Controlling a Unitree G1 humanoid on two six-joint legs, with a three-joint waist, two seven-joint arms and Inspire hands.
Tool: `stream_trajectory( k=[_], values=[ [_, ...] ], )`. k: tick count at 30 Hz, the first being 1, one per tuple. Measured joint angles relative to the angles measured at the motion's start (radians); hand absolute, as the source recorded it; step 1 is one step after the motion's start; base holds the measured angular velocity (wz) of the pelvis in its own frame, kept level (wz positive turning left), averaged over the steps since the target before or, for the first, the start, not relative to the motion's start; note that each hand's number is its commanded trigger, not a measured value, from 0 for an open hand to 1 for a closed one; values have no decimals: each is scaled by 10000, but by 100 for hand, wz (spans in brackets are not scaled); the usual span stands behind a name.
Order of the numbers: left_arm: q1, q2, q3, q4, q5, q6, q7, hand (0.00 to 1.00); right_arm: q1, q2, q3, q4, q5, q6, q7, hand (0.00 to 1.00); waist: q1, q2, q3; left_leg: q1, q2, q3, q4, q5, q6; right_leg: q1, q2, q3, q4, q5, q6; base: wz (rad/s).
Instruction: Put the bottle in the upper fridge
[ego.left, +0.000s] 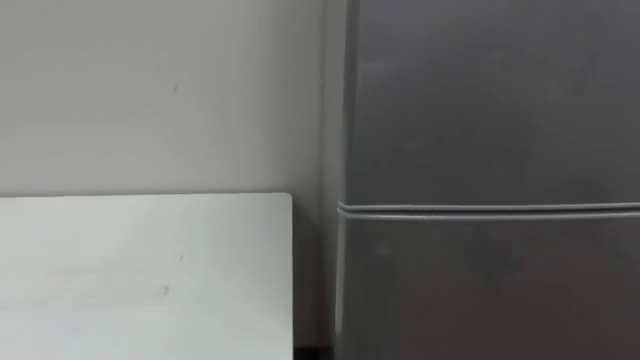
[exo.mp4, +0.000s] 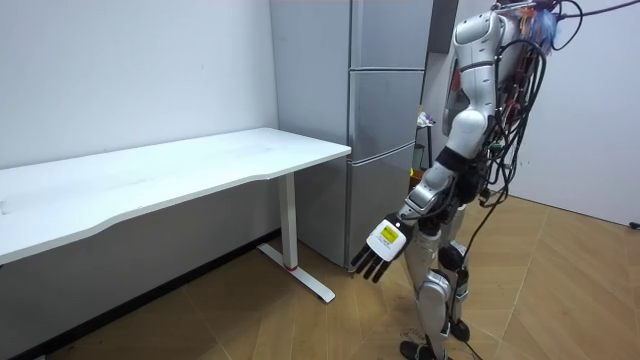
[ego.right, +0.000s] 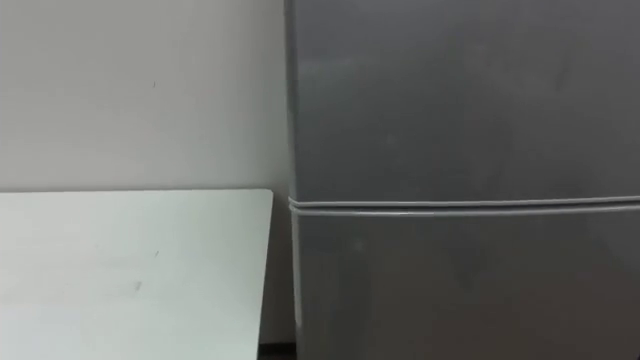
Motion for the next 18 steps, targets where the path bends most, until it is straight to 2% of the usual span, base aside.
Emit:
stream_trajectory(
  k=[6,11,12,16,18],
  values=[
    [111,-40,-101,177,-375,-23,37,0,-15,4,649,1731,-137,42,1252,0,14,2,36,19,-5,-85,33,-10,6,91,-15,-5,-63,-14,9,2],
    [31,-80,-205,462,-408,-24,-21,0,-67,15,1718,2809,-601,431,2581,0,83,1,48,12,-11,-140,62,-18,15,3,-34,-22,-52,-80,30,3],
    [0,-71,-440,461,-480,-23,-20,0,-105,15,2055,2917,-768,535,2803,0,116,13,52,-9,-13,-141,64,-18,15,-10,-37,-32,-31,-80,29,0],
    [-254,-98,-729,462,-682,-33,-33,0,-144,39,3090,2993,-1415,673,3756,0,509,69,62,-7,-16,-153,54,-20,14,-5,-30,1,-29,-78,28,1],
    [-318,-141,-739,462,-681,-67,-17,0,-289,44,3387,3180,-1730,679,4244,0,595,91,71,-3,-14,-170,50,-21,13,16,-32,-24,-35,-78,28,4]
  ],
)
